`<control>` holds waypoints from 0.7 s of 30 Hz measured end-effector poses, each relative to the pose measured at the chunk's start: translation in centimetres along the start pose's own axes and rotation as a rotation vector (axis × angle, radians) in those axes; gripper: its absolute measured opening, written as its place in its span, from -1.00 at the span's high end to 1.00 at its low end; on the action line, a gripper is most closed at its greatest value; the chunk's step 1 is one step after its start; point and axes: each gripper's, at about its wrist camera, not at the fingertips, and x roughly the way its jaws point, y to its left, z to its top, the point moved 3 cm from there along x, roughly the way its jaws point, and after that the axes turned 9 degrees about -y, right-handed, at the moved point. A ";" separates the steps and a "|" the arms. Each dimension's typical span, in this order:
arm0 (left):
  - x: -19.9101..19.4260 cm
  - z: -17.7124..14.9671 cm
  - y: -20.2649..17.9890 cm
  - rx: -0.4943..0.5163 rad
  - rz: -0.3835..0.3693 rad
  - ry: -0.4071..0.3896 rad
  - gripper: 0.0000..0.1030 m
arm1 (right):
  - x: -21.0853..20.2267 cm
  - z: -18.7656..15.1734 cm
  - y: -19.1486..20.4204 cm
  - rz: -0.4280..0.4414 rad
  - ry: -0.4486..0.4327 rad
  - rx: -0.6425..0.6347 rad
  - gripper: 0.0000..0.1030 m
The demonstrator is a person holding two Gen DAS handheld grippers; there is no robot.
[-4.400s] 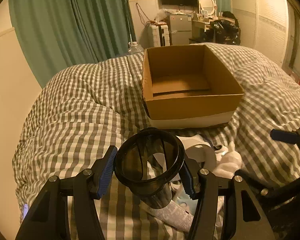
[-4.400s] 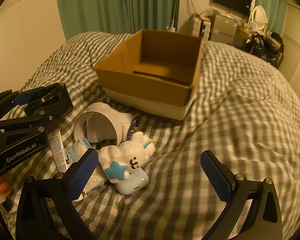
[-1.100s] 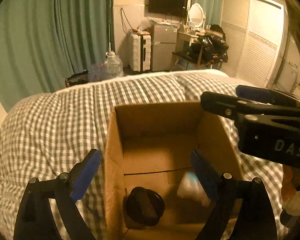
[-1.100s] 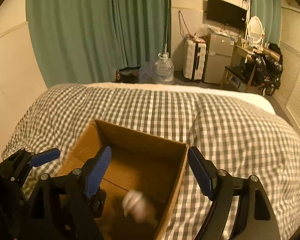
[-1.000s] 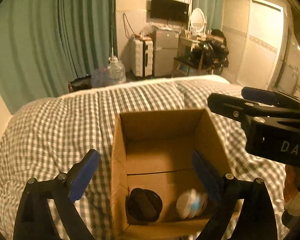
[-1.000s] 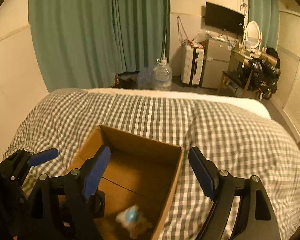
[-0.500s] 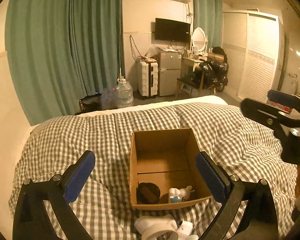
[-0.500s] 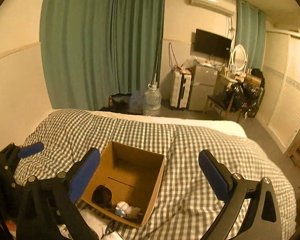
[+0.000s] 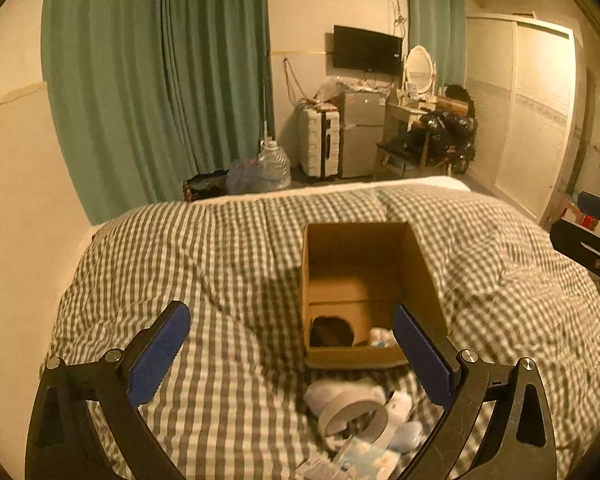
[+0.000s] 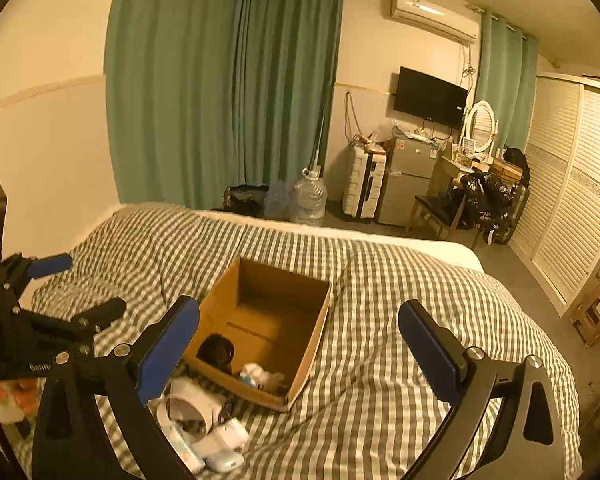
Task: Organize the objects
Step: 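Grasp the white tape roll by its rim with the left gripper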
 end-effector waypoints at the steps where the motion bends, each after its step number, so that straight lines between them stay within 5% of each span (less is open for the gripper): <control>1: 0.1 -0.5 0.1 -0.001 0.009 0.003 -1.00 | 0.1 -0.5 0.1 0.003 0.007 0.000 -0.95; 7: 1.2 -4.2 -0.1 -0.007 0.044 0.035 -1.00 | 1.8 -5.0 1.3 0.016 0.080 -0.014 -0.95; 21: 6.8 -13.6 -1.3 0.030 0.027 0.241 -1.00 | 8.2 -17.1 2.8 0.060 0.350 -0.013 -0.95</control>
